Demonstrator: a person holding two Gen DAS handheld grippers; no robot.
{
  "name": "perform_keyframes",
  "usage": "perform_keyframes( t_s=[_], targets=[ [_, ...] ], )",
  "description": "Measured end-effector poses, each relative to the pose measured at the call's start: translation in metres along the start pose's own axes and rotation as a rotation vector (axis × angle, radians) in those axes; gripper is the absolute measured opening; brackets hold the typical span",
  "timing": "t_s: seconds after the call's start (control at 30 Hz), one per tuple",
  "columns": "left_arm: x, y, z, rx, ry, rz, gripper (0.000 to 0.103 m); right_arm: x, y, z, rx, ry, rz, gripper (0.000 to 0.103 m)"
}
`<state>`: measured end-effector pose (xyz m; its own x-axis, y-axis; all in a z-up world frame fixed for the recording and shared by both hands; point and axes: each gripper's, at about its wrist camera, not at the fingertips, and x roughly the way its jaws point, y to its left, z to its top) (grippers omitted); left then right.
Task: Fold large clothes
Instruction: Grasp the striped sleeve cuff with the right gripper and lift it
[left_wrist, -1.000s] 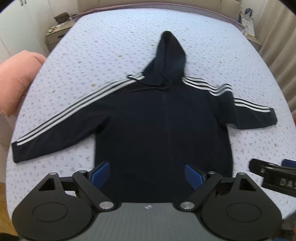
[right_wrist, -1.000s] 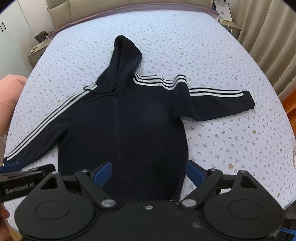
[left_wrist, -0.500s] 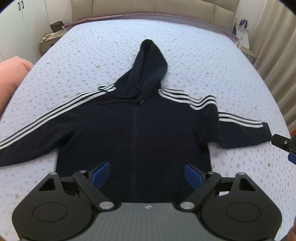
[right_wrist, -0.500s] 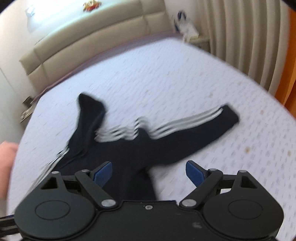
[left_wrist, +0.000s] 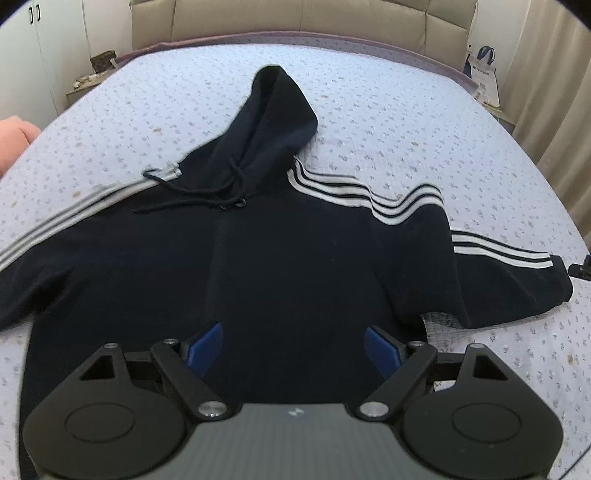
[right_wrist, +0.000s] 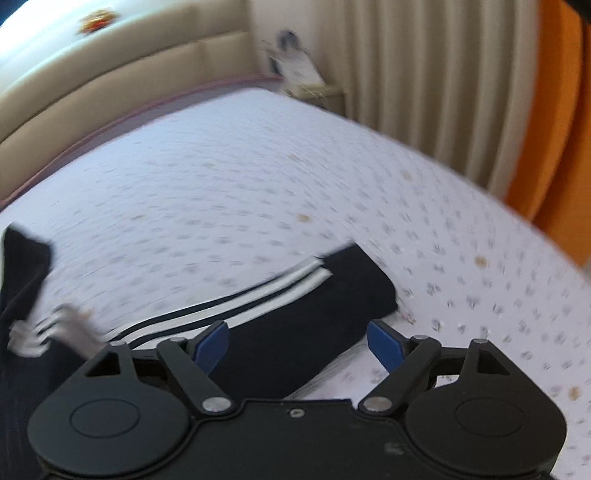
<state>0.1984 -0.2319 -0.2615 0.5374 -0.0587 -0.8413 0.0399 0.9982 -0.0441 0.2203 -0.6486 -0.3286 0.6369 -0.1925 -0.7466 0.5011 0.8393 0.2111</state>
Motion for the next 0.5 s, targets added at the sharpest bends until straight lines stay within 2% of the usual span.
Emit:
perform_keyframes(
  t_s=[0.1, 0.23, 0.3, 0.33, 0.4, 0.43, 0.47, 0.5],
  targets=[
    [0.021, -0.005, -0.008, 0.004, 0.021, 0.008, 0.086, 0.046, -0.033, 0.011, 0.097, 0.047, 0.003, 0.098],
    [0.042, -0.008, -0.017, 0.001, 0.068, 0.018, 0.086, 0.093, -0.057, 0.012, 0.135, 0.095, -0.031, 0.098],
    [0.049, -0.009, -0.022, 0.008, 0.087, 0.017, 0.086, 0.110, -0.066, 0.011, 0.174, 0.113, -0.023, 0.102],
    [0.051, -0.010, -0.024, 0.015, 0.090, 0.020, 0.086, 0.114, -0.067, 0.009, 0.184, 0.102, -0.015, 0.102],
    [0.056, -0.012, -0.027, 0.032, 0.098, 0.029, 0.086, 0.115, -0.062, 0.010, 0.149, 0.069, -0.028, 0.094],
    [0.059, -0.014, -0.028, 0.039, 0.102, 0.034, 0.086, 0.114, -0.056, 0.011, 0.120, 0.062, -0.026, 0.076],
    [0.061, -0.015, -0.029, 0.044, 0.102, 0.038, 0.086, 0.113, -0.050, 0.012, 0.086, 0.053, -0.022, 0.046],
    [0.063, -0.015, -0.028, 0.046, 0.101, 0.041, 0.086, 0.112, -0.044, 0.013, 0.056, 0.048, -0.009, 0.031]
  ],
)
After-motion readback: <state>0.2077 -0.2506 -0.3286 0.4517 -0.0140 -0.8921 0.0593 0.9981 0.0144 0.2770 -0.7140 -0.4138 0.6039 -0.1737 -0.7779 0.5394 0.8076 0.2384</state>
